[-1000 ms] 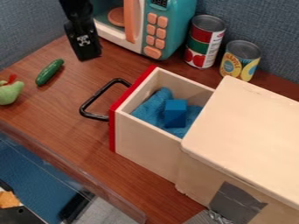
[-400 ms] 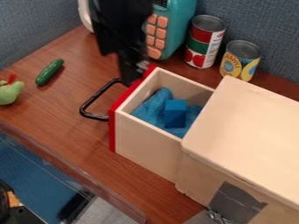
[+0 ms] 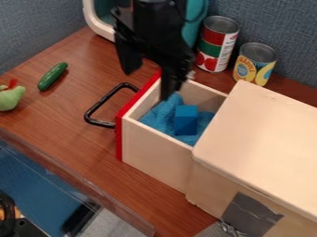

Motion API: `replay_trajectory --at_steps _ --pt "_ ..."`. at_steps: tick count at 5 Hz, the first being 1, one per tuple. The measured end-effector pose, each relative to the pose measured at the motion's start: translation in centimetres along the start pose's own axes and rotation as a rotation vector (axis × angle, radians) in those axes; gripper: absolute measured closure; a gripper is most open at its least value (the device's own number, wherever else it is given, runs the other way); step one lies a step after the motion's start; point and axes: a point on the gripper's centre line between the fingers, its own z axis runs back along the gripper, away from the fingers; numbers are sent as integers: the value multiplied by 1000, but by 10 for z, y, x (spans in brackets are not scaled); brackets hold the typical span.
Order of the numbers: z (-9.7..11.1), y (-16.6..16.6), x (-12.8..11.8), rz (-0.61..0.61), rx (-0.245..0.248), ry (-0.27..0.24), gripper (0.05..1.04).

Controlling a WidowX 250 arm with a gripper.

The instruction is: Take out the blue box from the drawer and put in the middle of the table

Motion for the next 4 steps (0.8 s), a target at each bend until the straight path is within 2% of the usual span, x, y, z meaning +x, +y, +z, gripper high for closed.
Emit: replay_trajectory --at_steps 2,4 --pt "-9 -18 12 230 -81 -55 83" --pt "-22 -14 20 355 -67 -75 83"
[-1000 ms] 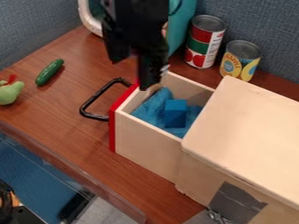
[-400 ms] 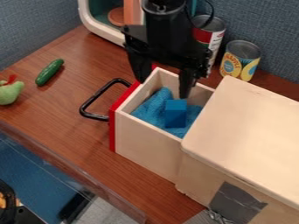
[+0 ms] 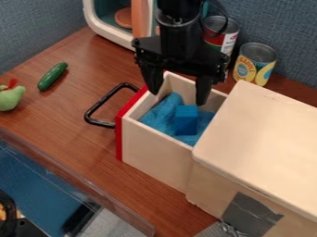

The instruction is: Take out the blue box from the drawer and put in the middle of the table

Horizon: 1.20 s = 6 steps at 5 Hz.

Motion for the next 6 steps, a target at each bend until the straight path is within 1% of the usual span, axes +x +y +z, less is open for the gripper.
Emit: replay_trajectory --at_steps 1,2,3,5,6 --pt "-4 4 3 74 18 -11 83" --pt "-8 5 3 136 25 -8 83" --pt "-14 4 2 186 33 7 83" --pt "-23 -2 -1 243 45 17 83" --pt "-27 -5 0 261 50 14 83"
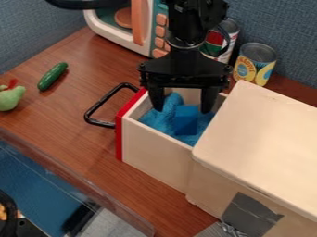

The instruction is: Take out the blue box from the drawer and put in the middle of the table

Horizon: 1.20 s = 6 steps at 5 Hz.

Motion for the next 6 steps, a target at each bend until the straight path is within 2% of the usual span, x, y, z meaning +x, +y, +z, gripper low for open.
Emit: replay_trajectory --at_steps 3,4,5,6 --pt "-17 -7 10 35 30 -5 83" --pt "-25 -1 13 73 49 9 133" --pt "-26 -1 14 91 42 1 423" --pt "-27 2 12 90 47 12 578"
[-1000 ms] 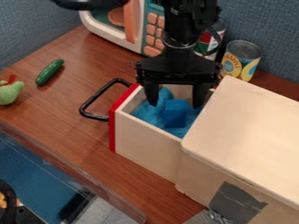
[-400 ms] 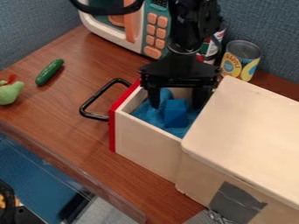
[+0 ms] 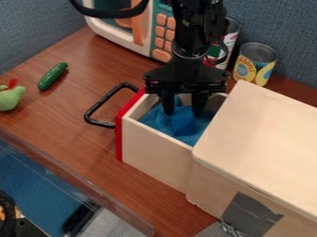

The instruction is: Take out the blue box from the drawer and put in the middle of the table

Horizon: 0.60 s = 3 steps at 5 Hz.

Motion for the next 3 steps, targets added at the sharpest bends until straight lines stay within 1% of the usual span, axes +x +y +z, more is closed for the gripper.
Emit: replay_trajectory --at_steps 1,2,3 --pt "9 -2 -1 -15 -26 -6 578" --pt "24 -4 3 -57 -46 -32 579" --pt "42 -10 14 -106 -74 -79 578"
